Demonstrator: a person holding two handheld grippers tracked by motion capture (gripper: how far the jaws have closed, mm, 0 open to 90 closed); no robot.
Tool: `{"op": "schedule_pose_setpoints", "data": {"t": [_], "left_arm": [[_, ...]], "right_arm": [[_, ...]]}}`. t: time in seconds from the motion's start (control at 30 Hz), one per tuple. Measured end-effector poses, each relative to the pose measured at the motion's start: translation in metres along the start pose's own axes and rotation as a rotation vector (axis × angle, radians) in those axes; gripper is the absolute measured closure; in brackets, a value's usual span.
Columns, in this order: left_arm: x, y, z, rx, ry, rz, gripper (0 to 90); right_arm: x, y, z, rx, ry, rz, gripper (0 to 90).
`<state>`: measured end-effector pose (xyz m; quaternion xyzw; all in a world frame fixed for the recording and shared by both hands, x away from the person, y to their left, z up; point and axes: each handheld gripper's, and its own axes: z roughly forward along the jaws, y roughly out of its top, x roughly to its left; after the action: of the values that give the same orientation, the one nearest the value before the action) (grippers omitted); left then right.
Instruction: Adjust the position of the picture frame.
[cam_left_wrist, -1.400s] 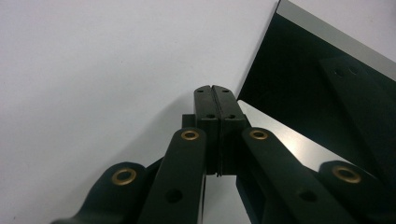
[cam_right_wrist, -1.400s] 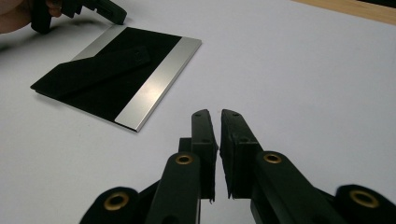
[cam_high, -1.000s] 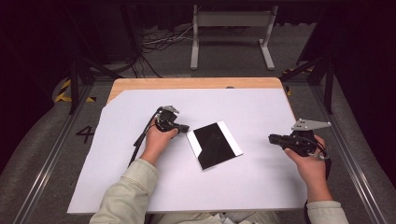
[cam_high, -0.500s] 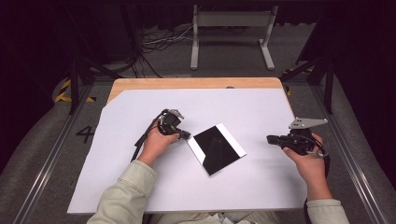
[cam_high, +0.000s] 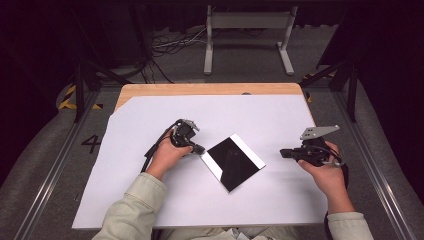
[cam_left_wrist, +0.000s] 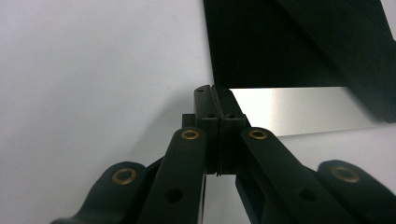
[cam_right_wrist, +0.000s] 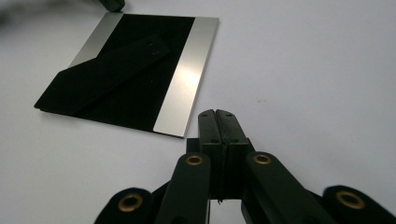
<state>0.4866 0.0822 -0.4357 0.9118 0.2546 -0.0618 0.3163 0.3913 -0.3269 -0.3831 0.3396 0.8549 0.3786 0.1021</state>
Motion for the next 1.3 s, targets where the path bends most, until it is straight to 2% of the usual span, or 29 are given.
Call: {"op": "schedule_pose_setpoints", "data": {"t": [0.17, 0.33, 0.47, 0.57, 0.63, 0.7, 0.8, 0.83, 0.87, 0.97, 1.3], "left_arm": [[-0.006, 0.001, 0.000, 0.032, -0.027, -0.002, 90.0], [-0.006, 0.000, 0.000, 0.037, -0.041, 0.001, 90.0], [-0.006, 0.000, -0.001, 0.024, -0.043, 0.005, 90.0], [-0.006, 0.001, -0.010, -0.030, -0.013, 0.006, 90.0], [-0.006, 0.001, -0.012, -0.043, -0.001, 0.007, 90.0], [-0.006, -0.001, -0.019, -0.093, 0.030, -0.002, 90.0], [-0.006, -0.002, -0.026, -0.138, 0.050, -0.008, 90.0], [-0.006, -0.002, -0.026, -0.138, 0.050, -0.008, 90.0], [-0.006, -0.002, -0.032, -0.167, 0.067, -0.003, 90.0], [-0.006, -0.003, -0.040, -0.208, 0.084, -0.003, 90.0], [-0.002, -0.008, -0.054, -0.266, 0.108, -0.021, 90.0]], "right_arm": [[0.003, 0.002, 0.010, 0.051, 0.037, -0.027, 89.8], [0.003, 0.001, 0.015, 0.045, 0.069, -0.030, 89.9], [0.004, 0.000, 0.019, 0.054, 0.073, -0.042, 89.9], [0.008, 0.000, 0.026, 0.076, 0.088, -0.071, 89.9], [0.009, 0.000, 0.029, 0.082, 0.089, -0.079, 89.9], [0.013, 0.000, 0.036, 0.099, 0.085, -0.095, 89.9], [0.017, -0.001, 0.045, 0.120, 0.093, -0.121, 89.9], [0.017, -0.001, 0.045, 0.120, 0.093, -0.121, 89.9], [0.020, -0.001, 0.052, 0.137, 0.099, -0.139, 89.9], [0.023, -0.002, 0.057, 0.149, 0.109, -0.157, 89.9], [0.030, -0.001, 0.066, 0.172, 0.150, -0.197, 90.0]]}}
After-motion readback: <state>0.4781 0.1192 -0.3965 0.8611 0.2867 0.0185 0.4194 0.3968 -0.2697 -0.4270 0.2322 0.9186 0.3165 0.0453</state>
